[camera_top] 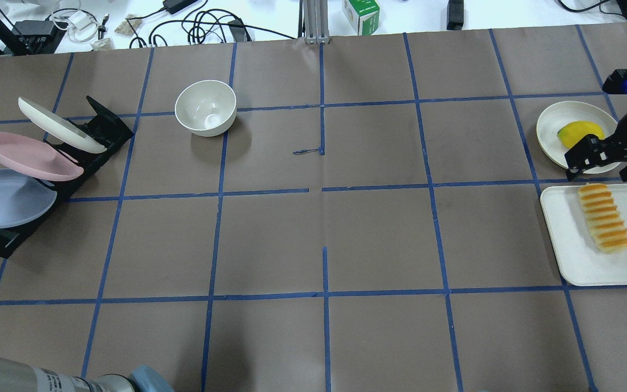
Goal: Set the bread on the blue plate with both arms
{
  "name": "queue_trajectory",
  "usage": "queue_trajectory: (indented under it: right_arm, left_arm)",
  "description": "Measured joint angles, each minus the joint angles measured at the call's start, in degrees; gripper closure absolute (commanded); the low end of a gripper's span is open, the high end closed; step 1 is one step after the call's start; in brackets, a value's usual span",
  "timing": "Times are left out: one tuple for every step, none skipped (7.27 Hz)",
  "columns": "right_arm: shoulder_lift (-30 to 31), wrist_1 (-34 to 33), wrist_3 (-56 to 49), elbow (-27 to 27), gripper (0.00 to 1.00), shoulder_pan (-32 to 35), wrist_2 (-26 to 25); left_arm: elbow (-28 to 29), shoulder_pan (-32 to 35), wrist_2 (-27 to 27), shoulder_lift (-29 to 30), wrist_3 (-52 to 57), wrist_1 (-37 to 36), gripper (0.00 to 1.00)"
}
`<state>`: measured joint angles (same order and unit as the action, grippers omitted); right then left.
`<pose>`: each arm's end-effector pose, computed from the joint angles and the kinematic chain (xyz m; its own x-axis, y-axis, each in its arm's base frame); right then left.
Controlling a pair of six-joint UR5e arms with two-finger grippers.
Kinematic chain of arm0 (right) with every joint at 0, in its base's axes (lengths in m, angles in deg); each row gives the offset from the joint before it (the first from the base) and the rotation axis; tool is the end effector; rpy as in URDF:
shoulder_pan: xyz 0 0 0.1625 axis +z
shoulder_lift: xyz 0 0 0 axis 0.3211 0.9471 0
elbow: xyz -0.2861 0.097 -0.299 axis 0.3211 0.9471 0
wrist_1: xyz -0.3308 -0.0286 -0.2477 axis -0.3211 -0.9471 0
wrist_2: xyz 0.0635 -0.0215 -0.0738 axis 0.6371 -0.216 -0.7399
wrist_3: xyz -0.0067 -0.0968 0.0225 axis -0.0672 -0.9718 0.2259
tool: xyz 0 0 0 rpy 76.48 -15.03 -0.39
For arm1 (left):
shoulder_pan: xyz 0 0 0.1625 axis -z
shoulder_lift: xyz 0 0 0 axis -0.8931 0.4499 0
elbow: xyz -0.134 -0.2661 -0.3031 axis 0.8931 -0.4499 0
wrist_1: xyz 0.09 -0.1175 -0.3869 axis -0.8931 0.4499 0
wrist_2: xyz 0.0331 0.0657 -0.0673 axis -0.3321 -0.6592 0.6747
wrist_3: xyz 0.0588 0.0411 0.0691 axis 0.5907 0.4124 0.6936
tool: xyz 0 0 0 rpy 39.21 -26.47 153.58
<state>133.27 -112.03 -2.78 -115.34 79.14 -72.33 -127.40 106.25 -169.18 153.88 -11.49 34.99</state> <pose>-0.1200 -0.4744 0.3419 -0.9995 0.0281 0.0110 0.0287 0.9983 0.0516 0.3609 -0.4969 0.3308 -0.7459 -0.6463 -0.1609 -0.6542 0.7563 -0.0053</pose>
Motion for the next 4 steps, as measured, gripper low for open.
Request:
queue_trajectory:
  right_arm:
    - [-2.6,-3.9,-3.4,-0.7,0.0,-1.8,-1.5]
    - [-5.2,-7.0,-5.9,-1.0,0.0,-3.3,-2.2]
    - [-7.6,-9.2,-7.3,-1.2,0.0,-4.6,-2.5]
    - [-9.6,-10.3,-8.0,-1.4,0.0,-5.6,-2.5]
  left_arm:
    - [0.0,0.0,-0.2,1.7,-3.8,-0.1,0.0]
    - [0.0,0.1,-0.3,2.8,-5.6,-0.2,0.07]
    - [0.0,0.0,-0.8,3.7,-6.1,-0.3,0.3]
    - [0.0,0.0,-1.7,4.3,-6.3,-0.7,0.58]
